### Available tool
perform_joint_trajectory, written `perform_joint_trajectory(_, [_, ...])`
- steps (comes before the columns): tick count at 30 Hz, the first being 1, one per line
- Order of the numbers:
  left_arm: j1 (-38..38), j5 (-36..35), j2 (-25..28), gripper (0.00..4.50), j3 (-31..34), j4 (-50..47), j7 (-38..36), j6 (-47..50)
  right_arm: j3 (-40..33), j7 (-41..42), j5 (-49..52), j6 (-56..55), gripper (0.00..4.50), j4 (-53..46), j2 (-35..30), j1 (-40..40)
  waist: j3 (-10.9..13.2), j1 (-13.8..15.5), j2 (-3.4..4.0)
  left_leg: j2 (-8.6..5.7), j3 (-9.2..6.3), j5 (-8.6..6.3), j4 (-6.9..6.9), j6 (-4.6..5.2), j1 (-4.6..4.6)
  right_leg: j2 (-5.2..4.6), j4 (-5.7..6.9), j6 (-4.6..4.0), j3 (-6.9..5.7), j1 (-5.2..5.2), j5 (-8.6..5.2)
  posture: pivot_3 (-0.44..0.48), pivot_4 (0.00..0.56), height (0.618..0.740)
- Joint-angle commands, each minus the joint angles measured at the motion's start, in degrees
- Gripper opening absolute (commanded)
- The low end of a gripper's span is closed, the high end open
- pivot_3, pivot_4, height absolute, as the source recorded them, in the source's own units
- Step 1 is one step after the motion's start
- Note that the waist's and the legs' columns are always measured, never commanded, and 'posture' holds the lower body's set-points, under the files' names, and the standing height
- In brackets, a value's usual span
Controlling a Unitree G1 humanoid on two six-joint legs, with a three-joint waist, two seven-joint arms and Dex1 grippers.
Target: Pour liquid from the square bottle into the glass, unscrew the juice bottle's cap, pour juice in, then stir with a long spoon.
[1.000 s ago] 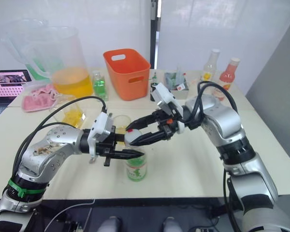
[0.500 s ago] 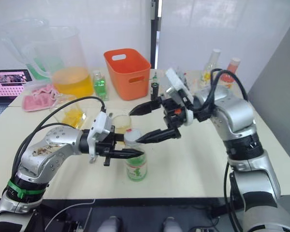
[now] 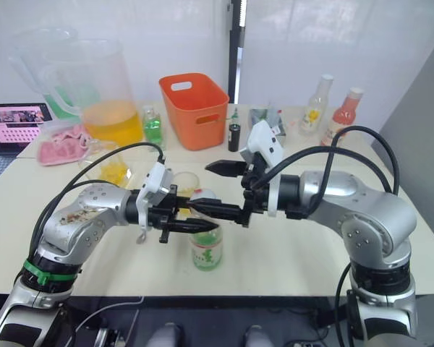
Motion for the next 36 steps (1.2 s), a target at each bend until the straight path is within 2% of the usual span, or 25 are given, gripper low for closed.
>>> perform_joint_trajectory(1, [-0.07,2.35,-0.64,1.4,-2.64,1.84,-0.56,-0.27,-1.37,-2.88,1.79,0.15,4.45,-3.76,-0.57,0.85,0.0,-0.05,0.0,0.0,0.0,0.0,0.0,0.0,0.0,0.0,0.0,0.0,0.0,0.0,0.0,0.0,0.15,0.703])
perform_joint_trajectory(6, [-0.62,2.91,-0.96,1.4,-2.91,2.77,-1.2,-0.77,-1.25,-4.93,4.28,0.09,4.45,-5.76,-0.55,2.93,0.0,-0.08,0.0,0.0,-0.01,0.01,0.0,0.01,-0.01,0.0,0.0,0.0,0.0,0.0,0.0,0.0,0.15,0.703])
perform_joint_trajectory(15, [-0.29,3.44,-0.78,1.4,-2.33,2.38,-1.04,-0.68,-0.9,-5.93,8.2,-1.25,1.67,-4.76,-0.79,3.28,0.0,-0.11,0.0,0.0,-0.01,0.01,0.0,0.01,-0.02,0.0,-0.03,0.0,0.01,0.02,0.0,0.0,0.15,0.703])
perform_joint_trajectory(20, [0.26,3.5,-0.2,1.4,-1.5,1.36,-0.2,-0.36,2.09,-1.24,6.51,-3.29,1.66,-2.98,-2.47,2.71,0.0,-0.15,0.0,0.0,-0.01,0.0,0.0,0.01,-0.01,0.0,-0.03,0.0,0.01,0.02,0.0,0.0,0.15,0.703])
perform_joint_trajectory(25, [1.32,3.24,1.15,1.4,-0.09,-0.33,0.8,0.63,8.85,13.64,1.29,-10.61,1.66,3.07,-5.4,-0.95,0.0,-0.4,0.0,0.02,-0.01,0.0,-0.02,0.02,0.0,0.02,-0.03,0.0,0.01,0.0,0.0,0.0,0.15,0.703])
perform_joint_trajectory(28, [2.06,3.19,2.03,1.4,0.54,-1.32,0.94,0.9,13.82,25.58,-4.59,-18.27,1.66,9.61,-6.4,-4.55,0.0,-0.58,0.0,0.02,-0.01,0.0,-0.01,0.02,0.0,0.02,-0.04,0.0,0.01,0.0,0.0,0.0,0.15,0.703])
perform_joint_trajectory(32, [3.53,2.9,2.97,1.4,1.38,-3.4,2.02,1.61,18.75,40.82,-11.92,-30.26,1.66,21.19,-4.96,-9.85,0.0,-1.23,0.0,0.03,-0.01,0.0,-0.03,0.02,0.01,0.04,0.0,0.0,0.0,-0.02,0.0,0.0,0.15,0.703])
perform_joint_trajectory(36, [4.62,2.59,3.51,1.4,2.04,-4.92,3.02,2.15,20.07,48.71,-15.41,-36.36,1.66,28.54,-2.97,-12.54,0.0,-1.43,0.01,0.03,-0.01,0.0,-0.04,0.03,0.01,0.05,0.02,0.02,0.0,-0.01,-0.01,0.0,0.15,0.703])
